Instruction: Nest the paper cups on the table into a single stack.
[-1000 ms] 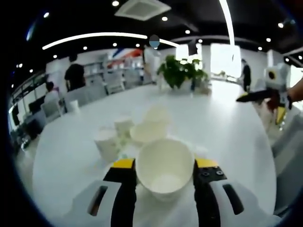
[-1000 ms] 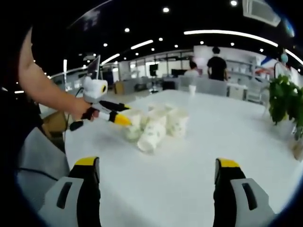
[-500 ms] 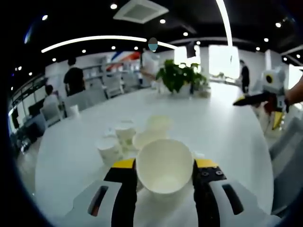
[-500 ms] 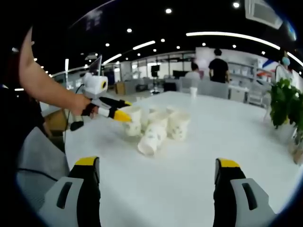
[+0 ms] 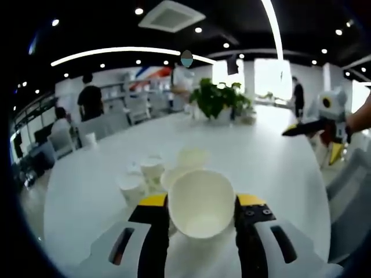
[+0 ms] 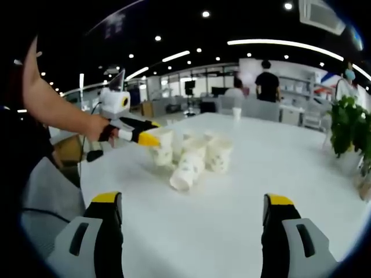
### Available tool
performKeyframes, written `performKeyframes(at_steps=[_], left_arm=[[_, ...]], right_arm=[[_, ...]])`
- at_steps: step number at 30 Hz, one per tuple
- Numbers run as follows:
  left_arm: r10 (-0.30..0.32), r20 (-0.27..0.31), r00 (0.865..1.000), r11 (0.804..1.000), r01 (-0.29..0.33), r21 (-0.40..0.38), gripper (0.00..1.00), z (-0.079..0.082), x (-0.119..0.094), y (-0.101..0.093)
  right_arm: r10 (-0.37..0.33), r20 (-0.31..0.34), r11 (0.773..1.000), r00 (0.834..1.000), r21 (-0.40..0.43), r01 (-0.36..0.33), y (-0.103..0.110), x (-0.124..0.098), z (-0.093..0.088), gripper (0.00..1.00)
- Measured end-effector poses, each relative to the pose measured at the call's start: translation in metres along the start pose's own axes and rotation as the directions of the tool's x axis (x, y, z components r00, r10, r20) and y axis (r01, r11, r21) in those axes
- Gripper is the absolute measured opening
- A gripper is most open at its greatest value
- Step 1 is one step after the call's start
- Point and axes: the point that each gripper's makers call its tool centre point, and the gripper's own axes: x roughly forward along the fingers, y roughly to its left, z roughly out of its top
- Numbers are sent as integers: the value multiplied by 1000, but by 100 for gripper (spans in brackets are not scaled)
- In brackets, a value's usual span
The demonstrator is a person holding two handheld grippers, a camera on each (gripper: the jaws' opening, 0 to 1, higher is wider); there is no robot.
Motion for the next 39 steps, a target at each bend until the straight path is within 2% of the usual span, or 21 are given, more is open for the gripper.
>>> performKeyframes(at_steps=[5, 16, 27, 31, 37, 39], left_arm=[[-9, 4, 1000, 1000, 9, 4, 42, 4, 0, -5], [-25, 1, 1000, 1000, 25, 11, 42, 5, -5, -16], [-36, 14, 999, 999, 36, 11, 42, 14, -11, -31], [-49, 11, 999, 999, 49, 18, 42, 14, -13, -38], [-61, 6, 998, 998, 61, 25, 42, 13, -14, -46], [-65, 5, 998, 998, 65, 28, 42, 13, -15, -50]], right_arm=[[5, -11, 1000, 1000, -20, -5, 2, 1, 0, 100], [7, 14, 1000, 1000, -2, -7, 4, 0, 6, 100], [15, 24, 1000, 1000, -16, -15, 8, -1, 6, 100], [32, 51, 998, 998, -58, -29, 12, -4, 12, 100], [43, 73, 997, 996, -69, -38, 11, -5, 19, 100], [54, 98, 994, 994, -96, -45, 11, -6, 23, 100]])
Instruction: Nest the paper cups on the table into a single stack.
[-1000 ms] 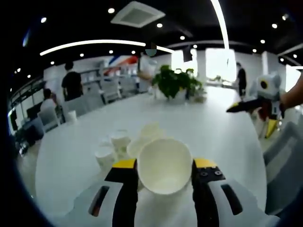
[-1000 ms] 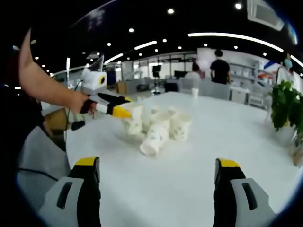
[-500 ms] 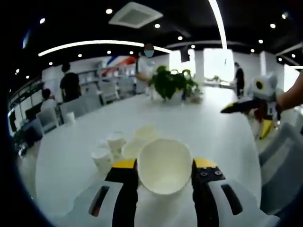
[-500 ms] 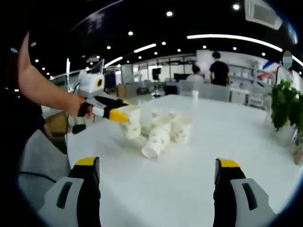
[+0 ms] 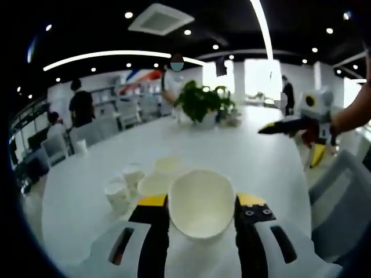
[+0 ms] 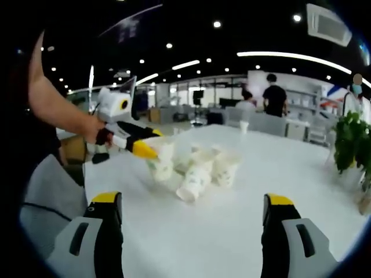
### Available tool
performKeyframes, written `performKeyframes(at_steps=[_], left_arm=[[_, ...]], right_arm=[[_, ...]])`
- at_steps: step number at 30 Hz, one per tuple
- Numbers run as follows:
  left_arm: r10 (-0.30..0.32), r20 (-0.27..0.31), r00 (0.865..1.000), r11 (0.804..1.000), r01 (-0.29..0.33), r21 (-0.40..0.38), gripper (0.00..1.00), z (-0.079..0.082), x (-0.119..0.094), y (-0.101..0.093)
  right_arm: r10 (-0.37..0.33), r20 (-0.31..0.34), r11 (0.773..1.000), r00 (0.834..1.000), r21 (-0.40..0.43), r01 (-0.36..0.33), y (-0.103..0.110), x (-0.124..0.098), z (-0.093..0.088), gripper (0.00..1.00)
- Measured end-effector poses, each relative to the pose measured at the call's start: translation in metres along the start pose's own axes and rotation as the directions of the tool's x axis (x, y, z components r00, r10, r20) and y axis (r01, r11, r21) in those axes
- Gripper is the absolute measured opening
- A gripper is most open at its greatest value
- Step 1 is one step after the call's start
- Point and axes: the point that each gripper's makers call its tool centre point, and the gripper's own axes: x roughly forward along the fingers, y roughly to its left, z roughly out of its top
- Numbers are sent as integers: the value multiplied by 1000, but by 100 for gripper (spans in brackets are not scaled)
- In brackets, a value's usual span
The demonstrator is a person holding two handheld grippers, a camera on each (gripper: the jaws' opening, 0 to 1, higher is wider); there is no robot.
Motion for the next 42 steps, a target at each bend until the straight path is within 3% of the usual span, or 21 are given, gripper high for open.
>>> performKeyframes(at_steps=[1, 6, 42], left_arm=[[-4, -1, 1000, 1000, 4, 1, 42, 0, 0, -2], [-12, -5, 1000, 1000, 12, 8, 42, -1, -1, -8], [-68, 14, 998, 997, 67, 49, 42, 0, -20, -65]], right_arm=[[9, 35, 999, 999, -36, -8, 1, 0, 6, 100], [22, 45, 998, 999, -55, -20, 2, -2, 9, 100], [37, 1, 999, 999, -29, -37, 11, -11, 2, 100]])
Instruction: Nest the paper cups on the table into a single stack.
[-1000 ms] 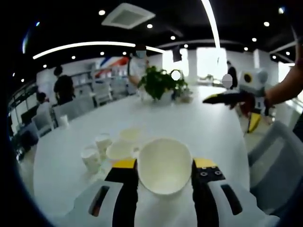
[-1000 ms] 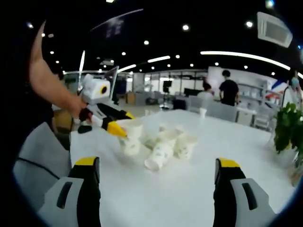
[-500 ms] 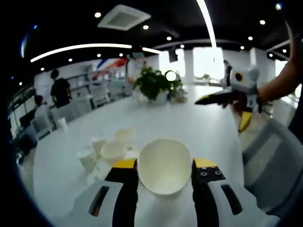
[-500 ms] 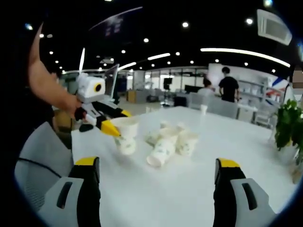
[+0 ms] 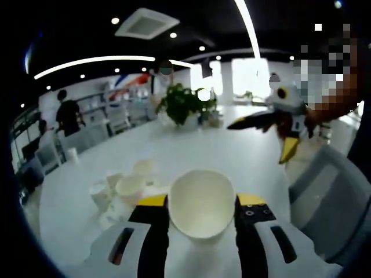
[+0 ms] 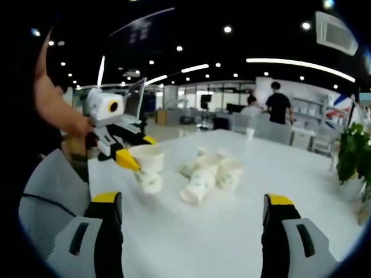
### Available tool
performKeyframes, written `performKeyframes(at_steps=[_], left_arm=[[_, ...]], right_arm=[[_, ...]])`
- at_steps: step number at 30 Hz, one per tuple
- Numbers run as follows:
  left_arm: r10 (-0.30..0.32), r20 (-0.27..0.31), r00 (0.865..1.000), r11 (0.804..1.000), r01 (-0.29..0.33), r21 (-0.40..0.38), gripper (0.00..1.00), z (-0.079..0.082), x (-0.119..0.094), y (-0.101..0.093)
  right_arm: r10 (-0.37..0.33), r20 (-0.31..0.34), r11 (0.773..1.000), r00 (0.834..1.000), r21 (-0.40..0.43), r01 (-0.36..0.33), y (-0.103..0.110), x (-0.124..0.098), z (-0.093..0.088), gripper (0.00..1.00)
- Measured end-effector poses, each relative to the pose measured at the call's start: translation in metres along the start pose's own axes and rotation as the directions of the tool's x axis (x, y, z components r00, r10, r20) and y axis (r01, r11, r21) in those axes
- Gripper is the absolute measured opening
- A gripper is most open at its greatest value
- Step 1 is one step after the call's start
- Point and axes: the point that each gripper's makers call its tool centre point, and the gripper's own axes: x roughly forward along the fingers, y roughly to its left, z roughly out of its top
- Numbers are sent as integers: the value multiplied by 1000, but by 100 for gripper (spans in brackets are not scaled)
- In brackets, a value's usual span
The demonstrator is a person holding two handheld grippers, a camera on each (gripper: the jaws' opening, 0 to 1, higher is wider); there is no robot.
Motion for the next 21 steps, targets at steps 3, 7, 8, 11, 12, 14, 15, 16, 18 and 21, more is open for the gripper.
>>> performKeyframes(at_steps=[3, 7, 8, 11, 12, 14, 15, 16, 18, 21], left_arm=[[-7, 0, 1000, 1000, 7, 2, 42, -1, -1, -6], [-12, 6, 1000, 1000, 12, -8, 42, -1, -4, -13], [-12, 7, 1000, 1000, 12, -9, 42, -1, -4, -14], [-15, 6, 1000, 1000, 15, -1, 42, -1, -6, -18], [-17, 3, 1000, 1000, 17, 9, 42, -1, -7, -19], [-20, 4, 1000, 1000, 20, 4, 42, -1, -10, -19], [-23, 2, 1000, 1000, 23, 2, 43, -2, -11, -20], [-26, 0, 1000, 1000, 26, 6, 43, -3, -12, -21], [-37, -3, 999, 999, 37, 1, 43, -3, -14, -25], [-46, 2, 999, 999, 46, 0, 42, -3, -15, -31]], right_arm=[[3, -5, 1000, 1000, -1, -3, 2, -2, -1, 100], [2, -6, 1000, 1000, -4, -2, 3, -4, -2, 100], [1, -8, 1000, 1000, -5, -1, 3, -5, -3, 100], [0, -16, 1000, 1000, -6, 0, 3, -6, -4, 100], [-1, -16, 1000, 1000, -5, 1, 3, -6, -4, 100], [1, -8, 1000, 1000, -1, -1, 4, -7, -3, 100], [6, 5, 1000, 1000, 9, -6, 5, -8, 0, 100], [4, 4, 1000, 1000, 7, -4, 5, -8, -1, 99], [1, -4, 1000, 1000, -2, -1, 5, -7, -3, 99], [2, 1, 1000, 1000, 4, -2, 6, -7, -1, 100]])
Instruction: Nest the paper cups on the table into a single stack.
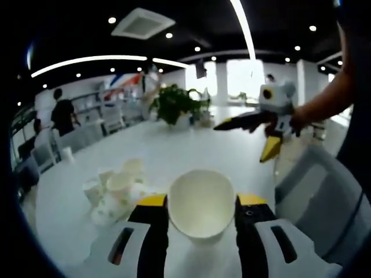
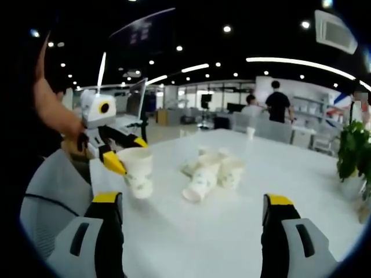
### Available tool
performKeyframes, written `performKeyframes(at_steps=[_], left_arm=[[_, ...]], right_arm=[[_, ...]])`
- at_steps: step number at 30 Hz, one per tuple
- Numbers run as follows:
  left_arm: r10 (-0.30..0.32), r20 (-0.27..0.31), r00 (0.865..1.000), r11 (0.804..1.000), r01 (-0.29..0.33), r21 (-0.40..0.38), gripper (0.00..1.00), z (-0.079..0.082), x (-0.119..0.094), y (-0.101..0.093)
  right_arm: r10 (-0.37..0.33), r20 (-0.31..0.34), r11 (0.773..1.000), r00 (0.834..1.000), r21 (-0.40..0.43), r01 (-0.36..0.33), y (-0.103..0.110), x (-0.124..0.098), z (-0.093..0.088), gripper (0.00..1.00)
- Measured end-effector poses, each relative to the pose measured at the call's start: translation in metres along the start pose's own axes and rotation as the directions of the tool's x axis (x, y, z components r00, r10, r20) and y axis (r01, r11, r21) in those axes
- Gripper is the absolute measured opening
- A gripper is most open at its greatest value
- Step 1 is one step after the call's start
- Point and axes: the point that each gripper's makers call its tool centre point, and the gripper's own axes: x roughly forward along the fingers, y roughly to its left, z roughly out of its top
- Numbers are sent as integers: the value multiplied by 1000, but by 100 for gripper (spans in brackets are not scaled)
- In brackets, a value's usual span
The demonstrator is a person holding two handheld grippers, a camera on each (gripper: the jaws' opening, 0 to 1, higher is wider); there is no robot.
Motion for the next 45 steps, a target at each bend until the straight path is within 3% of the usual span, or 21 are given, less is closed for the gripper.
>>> performKeyframes(at_steps=[15, 24, 28, 35, 45], left_arm=[[-4, 3, 1000, 1000, 4, -4, 41, -3, 1, -6], [8, -12, 1000, 1000, -8, -5, 41, -18, 6, -11], [8, -22, 1000, 999, -7, 33, 41, -24, 9, -16], [7, -1, 1000, 1000, -7, 18, 40, -22, 14, -17], [4, -47, 999, 1000, -4, 0, 39, -47, 16, -15]], right_arm=[[-2, -7, 1000, 1000, 11, 2, -3, 0, 0, 100], [2, -11, 1000, 1000, 15, -2, 0, 3, -3, 100], [22, -26, 1000, 999, -3, -22, 3, 4, -6, 100], [12, -20, 1000, 1000, -1, -12, -2, 6, -4, 99], [17, -14, 1000, 1000, 7, -17, 1, 12, -5, 99]])
